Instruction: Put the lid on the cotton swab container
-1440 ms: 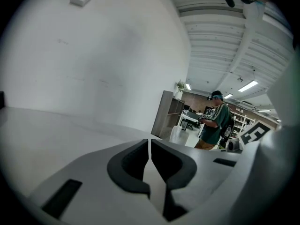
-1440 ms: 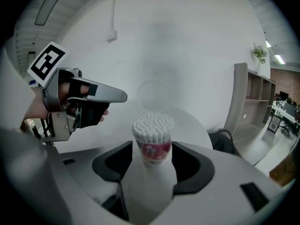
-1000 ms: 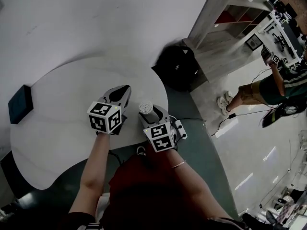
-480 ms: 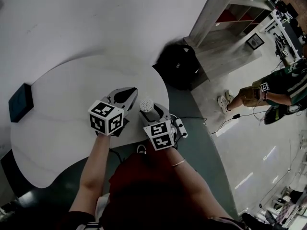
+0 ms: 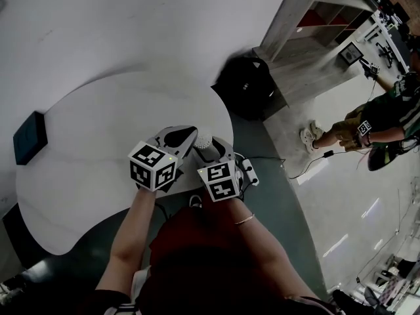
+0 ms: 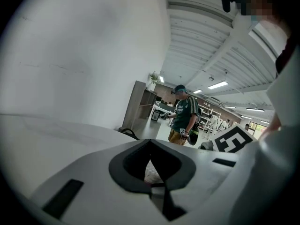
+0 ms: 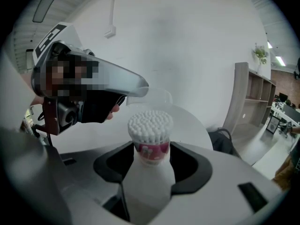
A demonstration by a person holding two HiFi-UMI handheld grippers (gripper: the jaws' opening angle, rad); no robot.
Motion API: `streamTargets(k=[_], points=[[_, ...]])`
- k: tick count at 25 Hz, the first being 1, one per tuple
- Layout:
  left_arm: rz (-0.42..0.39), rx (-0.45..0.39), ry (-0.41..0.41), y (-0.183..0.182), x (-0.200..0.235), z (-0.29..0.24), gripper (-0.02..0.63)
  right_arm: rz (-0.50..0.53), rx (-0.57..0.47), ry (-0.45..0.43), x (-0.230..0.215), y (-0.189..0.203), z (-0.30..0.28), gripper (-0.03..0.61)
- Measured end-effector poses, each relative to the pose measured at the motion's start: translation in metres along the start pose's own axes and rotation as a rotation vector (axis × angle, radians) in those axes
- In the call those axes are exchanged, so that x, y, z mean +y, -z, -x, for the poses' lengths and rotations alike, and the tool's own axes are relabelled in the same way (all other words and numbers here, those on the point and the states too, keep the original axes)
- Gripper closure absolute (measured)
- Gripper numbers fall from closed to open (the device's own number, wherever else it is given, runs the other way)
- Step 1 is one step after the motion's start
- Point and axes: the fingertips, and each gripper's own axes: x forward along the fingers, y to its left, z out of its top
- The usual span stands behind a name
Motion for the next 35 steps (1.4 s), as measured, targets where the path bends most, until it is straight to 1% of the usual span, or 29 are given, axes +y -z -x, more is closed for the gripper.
streamTargets(k=[13, 21, 32, 35], points=[[-0.027, 0.051, 0.026, 0.011, -0.016, -0.004, 0.589, -0.003, 0.003, 0.002, 0.000, 0.001, 0.001, 0.327], [-0.025, 0.081, 0.045, 0.020, -0.018, -0.005, 0.591, -0.001, 0.005, 0.003, 0.001, 0.002, 0.000, 0.328], [-0.021, 0.087, 0.045, 0.025, -0.020, -0.005, 0.591, 0.000, 0.008, -0.004, 0.001, 0.002, 0.001, 0.328], [-0.030, 0.091, 0.044, 0.026, -0.021, -0.005, 0.591, 0.000, 0.008, -0.005, 0.002, 0.002, 0.001, 0.330]])
